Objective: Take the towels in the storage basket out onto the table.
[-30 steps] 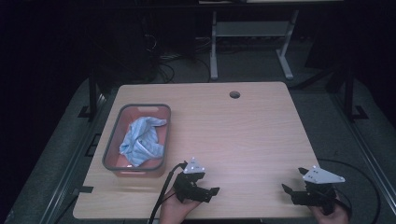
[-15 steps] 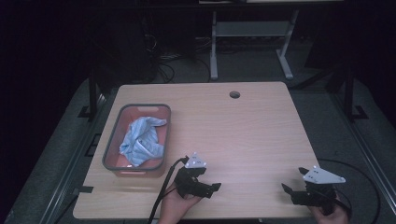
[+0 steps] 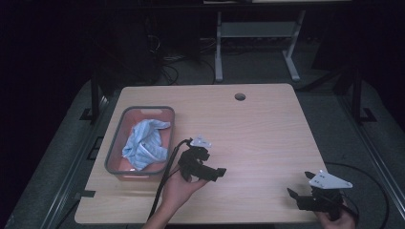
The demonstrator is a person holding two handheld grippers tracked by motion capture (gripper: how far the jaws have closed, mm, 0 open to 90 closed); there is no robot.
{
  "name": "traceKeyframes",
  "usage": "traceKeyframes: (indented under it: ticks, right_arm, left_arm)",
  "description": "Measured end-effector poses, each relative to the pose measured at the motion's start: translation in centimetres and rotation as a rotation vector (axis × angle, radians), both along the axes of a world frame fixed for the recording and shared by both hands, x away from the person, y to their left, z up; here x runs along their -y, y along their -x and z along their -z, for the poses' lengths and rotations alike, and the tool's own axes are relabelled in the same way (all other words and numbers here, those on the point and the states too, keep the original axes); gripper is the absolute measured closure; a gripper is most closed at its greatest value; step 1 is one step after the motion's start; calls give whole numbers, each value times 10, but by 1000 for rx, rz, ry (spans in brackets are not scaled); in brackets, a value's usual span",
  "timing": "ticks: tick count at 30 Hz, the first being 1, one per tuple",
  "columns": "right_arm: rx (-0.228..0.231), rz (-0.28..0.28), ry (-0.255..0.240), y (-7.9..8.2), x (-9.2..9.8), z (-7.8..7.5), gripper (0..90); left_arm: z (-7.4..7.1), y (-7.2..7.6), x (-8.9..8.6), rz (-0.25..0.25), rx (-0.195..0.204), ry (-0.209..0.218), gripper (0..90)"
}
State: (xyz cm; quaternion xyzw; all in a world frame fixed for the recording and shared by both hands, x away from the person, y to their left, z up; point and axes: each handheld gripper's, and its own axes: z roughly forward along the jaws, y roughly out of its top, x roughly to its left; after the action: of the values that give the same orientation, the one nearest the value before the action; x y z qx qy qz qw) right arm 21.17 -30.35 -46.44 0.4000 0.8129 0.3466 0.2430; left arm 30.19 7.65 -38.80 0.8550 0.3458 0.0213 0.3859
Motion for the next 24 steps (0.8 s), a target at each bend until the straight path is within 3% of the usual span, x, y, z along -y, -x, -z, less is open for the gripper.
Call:
traceKeyframes:
  ticks: [8, 14, 19, 24]
  right_arm:
    - [6, -4, -4, 1, 1, -1, 146]
    - [10, -3, -6, 2, 3, 0, 146]
    - [12, 1, -12, 3, 5, -1, 146]
    - [18, -3, -8, 3, 4, -2, 146]
  left_arm:
    - [-18, -25, 2, -2, -10, -62, 169]
    - [-29, -39, -8, -11, -32, -75, 171]
    - [-38, -47, -18, 8, -42, -71, 194]
    - [-47, -53, -33, -4, -63, -35, 189]
